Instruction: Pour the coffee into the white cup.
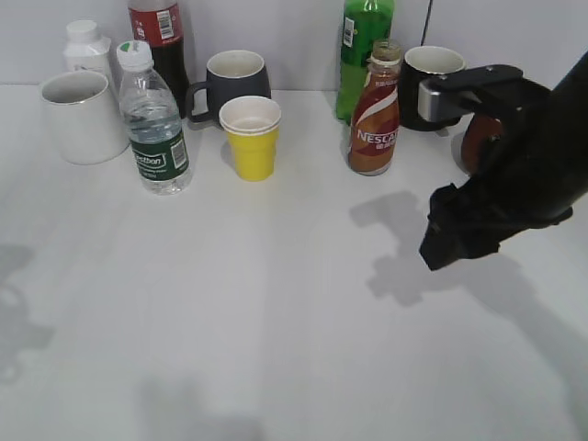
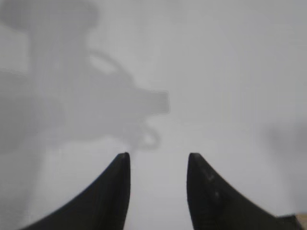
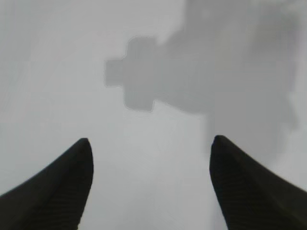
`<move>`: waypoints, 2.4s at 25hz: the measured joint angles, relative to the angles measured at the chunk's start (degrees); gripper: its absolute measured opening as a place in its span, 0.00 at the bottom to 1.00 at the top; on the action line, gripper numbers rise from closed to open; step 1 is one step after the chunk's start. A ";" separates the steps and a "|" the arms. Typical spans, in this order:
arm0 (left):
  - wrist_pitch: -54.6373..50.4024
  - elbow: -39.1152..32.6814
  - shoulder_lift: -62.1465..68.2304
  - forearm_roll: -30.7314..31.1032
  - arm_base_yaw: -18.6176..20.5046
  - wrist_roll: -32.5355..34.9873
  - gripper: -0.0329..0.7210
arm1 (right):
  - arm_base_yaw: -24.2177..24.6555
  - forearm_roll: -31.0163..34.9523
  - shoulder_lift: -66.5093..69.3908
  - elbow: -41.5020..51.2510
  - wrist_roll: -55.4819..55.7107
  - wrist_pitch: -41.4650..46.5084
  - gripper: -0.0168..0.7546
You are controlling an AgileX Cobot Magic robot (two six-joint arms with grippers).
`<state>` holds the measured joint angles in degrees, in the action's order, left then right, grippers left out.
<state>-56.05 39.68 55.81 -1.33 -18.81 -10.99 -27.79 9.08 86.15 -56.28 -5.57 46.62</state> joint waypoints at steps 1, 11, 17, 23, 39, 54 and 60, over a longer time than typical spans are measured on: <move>-1.62 0.79 -0.36 -0.42 0.00 0.00 0.45 | 0.00 -0.21 0.00 0.00 0.00 1.08 0.78; -13.38 3.28 -9.86 -1.64 0.00 2.04 0.45 | 0.00 -2.52 -6.57 0.00 6.63 15.70 0.78; -13.66 3.46 -21.98 -2.32 -0.05 2.56 0.45 | 0.00 -4.19 -18.53 -0.06 11.39 21.47 0.78; -13.80 3.46 -31.99 -0.41 -0.10 2.68 0.45 | 0.00 -9.60 -33.98 -0.06 14.44 22.32 0.78; -13.98 -6.68 -40.74 2.89 -0.10 2.80 0.71 | 0.00 -18.83 -62.28 19.25 17.04 16.15 0.78; -6.21 -9.10 -40.74 4.91 -0.10 3.02 0.72 | 0.00 -12.00 -64.99 27.50 9.54 13.74 0.78; -5.33 -9.55 -40.74 4.91 -0.10 3.03 0.72 | 0.00 -11.69 -64.99 27.50 9.40 13.70 0.78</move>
<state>-61.38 30.13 15.06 3.58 -18.91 -7.96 -27.79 -2.61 21.16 -28.78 3.83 60.31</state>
